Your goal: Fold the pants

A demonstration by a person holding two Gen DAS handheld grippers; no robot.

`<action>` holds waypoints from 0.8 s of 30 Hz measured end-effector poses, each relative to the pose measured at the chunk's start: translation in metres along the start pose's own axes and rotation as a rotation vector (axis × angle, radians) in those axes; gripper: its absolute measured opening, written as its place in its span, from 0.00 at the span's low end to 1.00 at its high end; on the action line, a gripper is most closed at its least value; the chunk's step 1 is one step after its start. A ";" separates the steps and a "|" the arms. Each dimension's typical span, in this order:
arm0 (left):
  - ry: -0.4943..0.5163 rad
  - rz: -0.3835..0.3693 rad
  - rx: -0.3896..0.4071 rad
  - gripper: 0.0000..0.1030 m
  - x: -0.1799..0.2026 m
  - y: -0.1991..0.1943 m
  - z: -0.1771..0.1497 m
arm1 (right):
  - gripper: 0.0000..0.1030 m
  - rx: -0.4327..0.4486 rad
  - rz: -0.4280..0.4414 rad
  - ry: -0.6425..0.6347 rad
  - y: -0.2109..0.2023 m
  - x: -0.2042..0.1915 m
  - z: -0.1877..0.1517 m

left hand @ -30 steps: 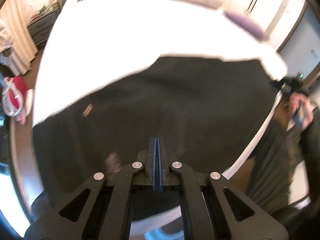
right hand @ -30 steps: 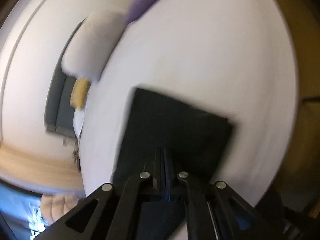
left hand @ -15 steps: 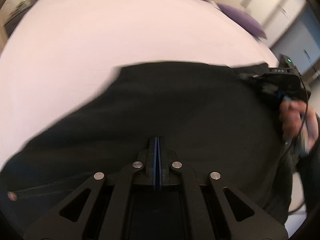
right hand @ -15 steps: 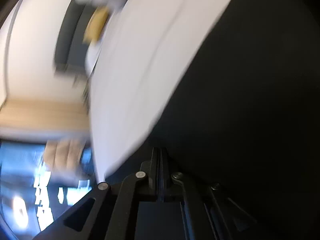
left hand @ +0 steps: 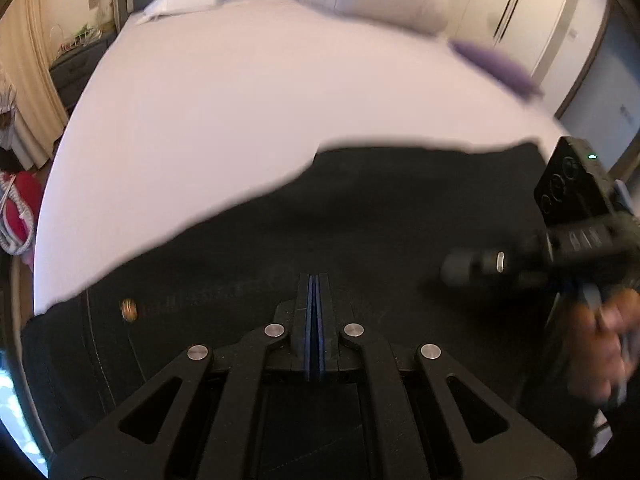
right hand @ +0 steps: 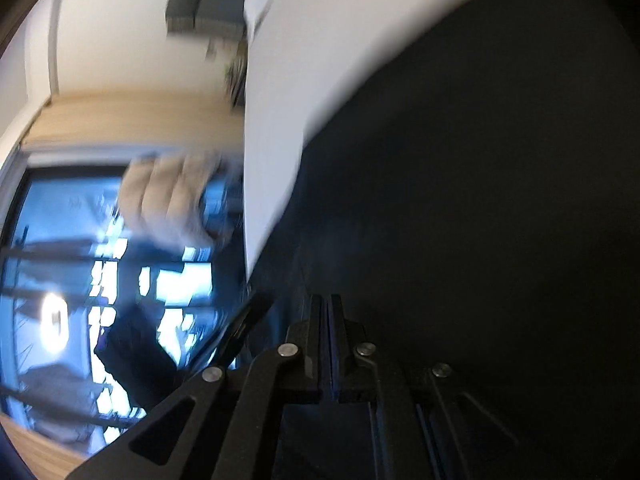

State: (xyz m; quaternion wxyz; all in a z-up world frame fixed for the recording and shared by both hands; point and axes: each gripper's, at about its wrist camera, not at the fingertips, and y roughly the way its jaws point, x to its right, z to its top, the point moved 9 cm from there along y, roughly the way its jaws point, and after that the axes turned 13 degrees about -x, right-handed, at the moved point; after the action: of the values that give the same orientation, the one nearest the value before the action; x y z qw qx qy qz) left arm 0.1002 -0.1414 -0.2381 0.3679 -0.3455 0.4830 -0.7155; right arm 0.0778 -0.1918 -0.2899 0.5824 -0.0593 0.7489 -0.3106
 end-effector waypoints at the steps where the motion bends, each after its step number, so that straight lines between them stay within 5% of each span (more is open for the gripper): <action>1: -0.040 0.010 -0.020 0.00 -0.018 0.010 -0.010 | 0.00 0.009 0.011 0.004 -0.002 0.007 0.007; 8: -0.171 -0.119 0.027 0.00 -0.091 0.001 -0.031 | 0.00 0.385 0.003 0.183 -0.170 0.099 0.043; 15: -0.130 -0.003 0.030 0.00 -0.108 -0.005 -0.021 | 0.03 0.766 -0.227 0.366 -0.383 0.191 0.005; 17: -0.148 0.073 0.042 0.00 -0.112 -0.024 -0.020 | 0.45 0.861 -0.272 0.394 -0.423 0.193 -0.031; 19: -0.151 0.052 0.092 0.00 -0.109 -0.048 -0.009 | 0.77 0.943 -0.241 0.370 -0.448 0.184 -0.066; 20: -0.153 0.028 0.112 0.00 -0.099 -0.056 -0.002 | 0.85 0.966 -0.236 0.355 -0.450 0.179 -0.080; 24: -0.143 -0.136 0.097 0.00 -0.037 -0.044 0.028 | 0.79 0.950 -0.125 0.366 -0.444 0.190 -0.116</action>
State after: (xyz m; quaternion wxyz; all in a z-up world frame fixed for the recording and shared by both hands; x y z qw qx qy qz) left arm 0.1332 -0.1101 -0.1935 0.3683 -0.4094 0.3957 -0.7350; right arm -0.2082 -0.5868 -0.1964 0.3848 0.2226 0.6097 -0.6562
